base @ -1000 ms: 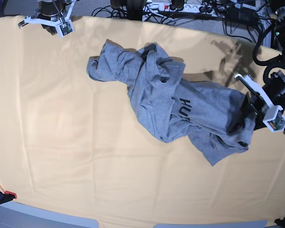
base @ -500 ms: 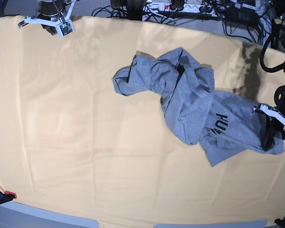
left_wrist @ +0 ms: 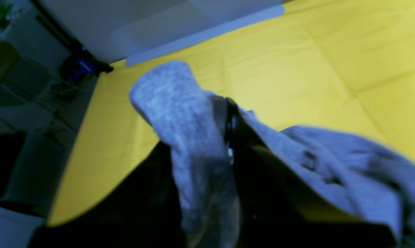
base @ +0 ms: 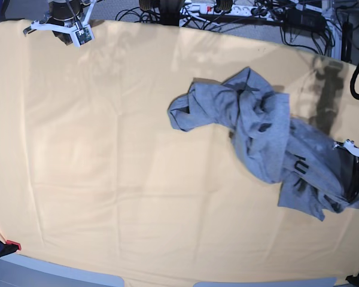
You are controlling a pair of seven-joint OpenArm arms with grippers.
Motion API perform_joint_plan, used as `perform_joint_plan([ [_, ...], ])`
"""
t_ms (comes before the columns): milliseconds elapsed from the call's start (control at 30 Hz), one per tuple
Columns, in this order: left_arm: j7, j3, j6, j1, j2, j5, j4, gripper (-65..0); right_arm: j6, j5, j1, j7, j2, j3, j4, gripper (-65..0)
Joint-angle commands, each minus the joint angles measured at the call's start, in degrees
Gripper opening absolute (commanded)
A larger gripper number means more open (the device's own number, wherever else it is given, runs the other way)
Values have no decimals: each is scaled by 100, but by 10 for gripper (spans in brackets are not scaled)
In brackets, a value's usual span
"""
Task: Layout the t-shirt on the table in an organized manner, then fold the t-shirt properly
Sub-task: 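Lift the shirt with the left gripper and swing it toward the right arm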
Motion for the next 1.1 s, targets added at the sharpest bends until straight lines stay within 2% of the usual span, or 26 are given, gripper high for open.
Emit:
perform_joint_plan([
  [0,-245,-70,212,-116,-260,192,-9,-650,-68,-48,-57,87,24,11,92,-650],
  [67,-249,-70,599,-201,-455,350,-79,-650,-68,-48,-46,83,24,11,92,-650],
  [100,-249,-70,632,-269,-542,350,-105,-650,-68,-48,-44,85,24,11,92,-650],
  [300,-254,-70,651,-662,-1097,337,-107,-650,-81,-48,-26,125,22,11,92,-650],
  [433,-256,-70,621,-966,-1390,-46,-107,-650,-271,-48,-31,122,24,11,92,-650],
  [533,-343,-33,61,-1117,-1475,-605,-101,-650,-278,-48,-26,125,24,11,92,-650],
  [700,-380,479,-1425,-1165,-1421,-1510,-96,-650,-275,-48,35,122,22,11,92,-650],
  [733,-380,656,-1633,-1165,-1392,-1582,-96,-650,-275,-46,33,122,22,11,92,-650],
  [1000,-323,2516,-2886,-1628,-1093,-2135,-96,-650,-278,-48,31,120,22,11,92,-650],
  [1067,-201,3023,-2886,-1832,-979,-2332,-96,-650,-278,-48,33,120,22,11,92,-650],
])
